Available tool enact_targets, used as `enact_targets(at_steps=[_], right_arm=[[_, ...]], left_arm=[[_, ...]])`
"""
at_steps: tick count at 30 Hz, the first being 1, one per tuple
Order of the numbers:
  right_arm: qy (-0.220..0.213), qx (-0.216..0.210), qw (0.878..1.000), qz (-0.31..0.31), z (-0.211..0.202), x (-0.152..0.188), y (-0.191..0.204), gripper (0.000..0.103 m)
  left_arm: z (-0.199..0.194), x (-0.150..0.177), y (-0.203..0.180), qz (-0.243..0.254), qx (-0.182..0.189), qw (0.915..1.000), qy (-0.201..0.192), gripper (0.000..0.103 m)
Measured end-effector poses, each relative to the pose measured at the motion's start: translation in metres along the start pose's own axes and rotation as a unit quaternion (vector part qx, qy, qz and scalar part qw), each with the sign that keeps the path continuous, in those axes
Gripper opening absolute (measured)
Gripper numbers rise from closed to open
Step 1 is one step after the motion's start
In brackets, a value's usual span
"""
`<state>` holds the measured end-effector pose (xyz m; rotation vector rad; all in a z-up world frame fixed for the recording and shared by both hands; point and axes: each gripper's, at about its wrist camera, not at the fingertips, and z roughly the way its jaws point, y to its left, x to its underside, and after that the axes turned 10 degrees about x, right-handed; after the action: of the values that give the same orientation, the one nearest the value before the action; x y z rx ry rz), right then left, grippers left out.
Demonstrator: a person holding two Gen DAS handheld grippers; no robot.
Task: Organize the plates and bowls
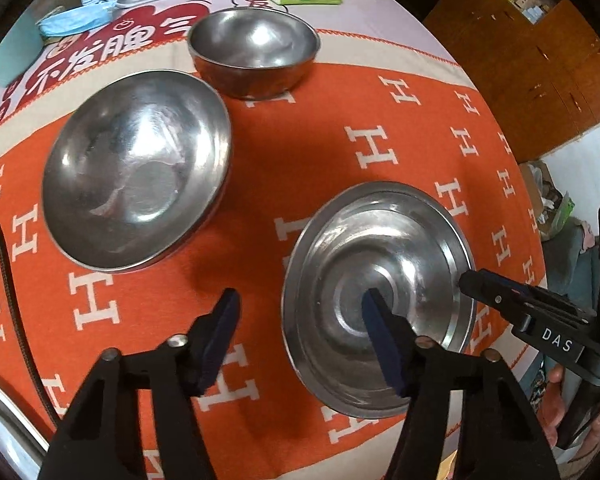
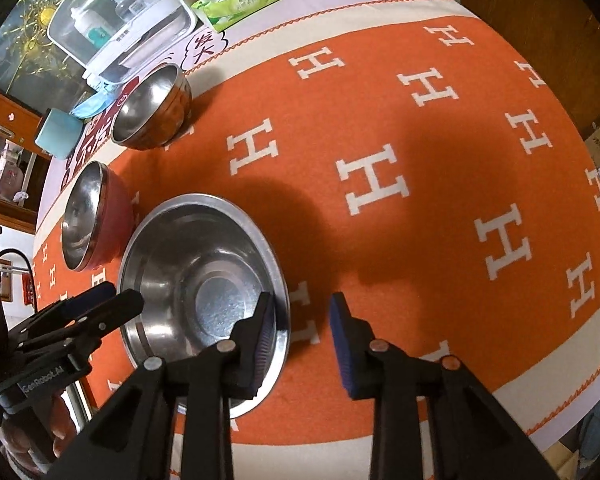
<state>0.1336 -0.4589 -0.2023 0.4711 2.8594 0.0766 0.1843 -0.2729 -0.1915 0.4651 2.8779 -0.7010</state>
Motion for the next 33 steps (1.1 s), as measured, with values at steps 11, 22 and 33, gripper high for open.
enact_targets(at_steps=[11, 22, 33], right_arm=[[0.017, -0.013, 1.000, -0.003, 0.005, 0.000, 0.005, 0.008], [0.012, -0.008, 1.000, -0.007, -0.003, 0.006, 0.012, 0.008], [-0.014, -0.019, 0.999, -0.036, -0.041, 0.016, 0.039, 0.008]], left_arm=[[0.012, 0.000, -0.001, 0.004, -0.005, 0.9997, 0.024, 0.011], [-0.005, 0.008, 0.004, -0.011, 0.001, 0.9998, 0.014, 0.009], [-0.066, 0.030, 0.005, -0.012, -0.020, 0.9996, -0.018, 0.009]])
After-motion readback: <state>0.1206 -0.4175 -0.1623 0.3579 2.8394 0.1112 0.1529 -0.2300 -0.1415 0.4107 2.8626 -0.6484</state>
